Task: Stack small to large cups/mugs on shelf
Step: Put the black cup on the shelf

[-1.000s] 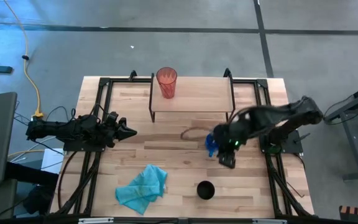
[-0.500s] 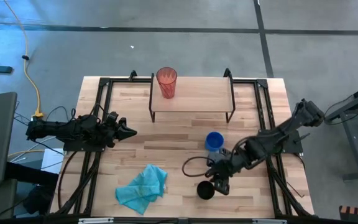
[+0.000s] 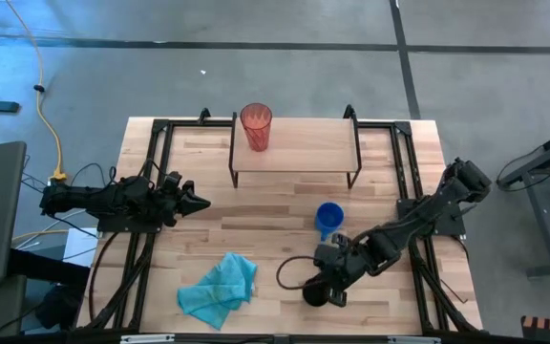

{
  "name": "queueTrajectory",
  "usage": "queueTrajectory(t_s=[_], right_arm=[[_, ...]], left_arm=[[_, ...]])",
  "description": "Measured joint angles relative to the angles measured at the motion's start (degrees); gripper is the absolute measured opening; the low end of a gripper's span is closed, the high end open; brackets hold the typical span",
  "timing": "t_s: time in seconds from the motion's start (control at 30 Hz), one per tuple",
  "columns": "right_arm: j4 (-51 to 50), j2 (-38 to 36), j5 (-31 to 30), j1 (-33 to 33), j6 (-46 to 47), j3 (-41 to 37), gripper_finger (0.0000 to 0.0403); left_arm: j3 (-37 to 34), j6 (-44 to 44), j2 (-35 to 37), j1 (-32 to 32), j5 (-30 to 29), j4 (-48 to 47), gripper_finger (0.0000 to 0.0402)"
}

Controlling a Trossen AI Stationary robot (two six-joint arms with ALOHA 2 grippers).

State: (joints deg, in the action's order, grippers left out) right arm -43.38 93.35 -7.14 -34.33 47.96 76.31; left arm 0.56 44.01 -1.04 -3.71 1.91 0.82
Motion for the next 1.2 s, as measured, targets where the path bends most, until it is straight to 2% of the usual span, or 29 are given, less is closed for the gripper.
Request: queueTrajectory(t_s=[0.53,0.87,1.0,1.2], right_arm=[[1.41,3.06,0.24,-0.01,-0.79,-0.02,0.0144],[3.77,5.02,1.36,1.92,-3.02,0.00,0.0140],[3.38,5.02,1.74,2.04,-2.95,-0.02,0.0112],[2.03,5.02,3.25,2.13,-2.96,-0.02,0.0043]], left_arm=[[0.00,-0.13,-0.12,-0.01,-0.04,-0.03,0.0033],[-0.04,0.27,-2.94,0.01,-0.04,-0.07,0.0033],[-0.04,0.37,-3.83,0.01,-0.04,-0.08,0.0033],[-0.04,0.06,-4.17,-0.01,-0.04,-0.02,0.0033]])
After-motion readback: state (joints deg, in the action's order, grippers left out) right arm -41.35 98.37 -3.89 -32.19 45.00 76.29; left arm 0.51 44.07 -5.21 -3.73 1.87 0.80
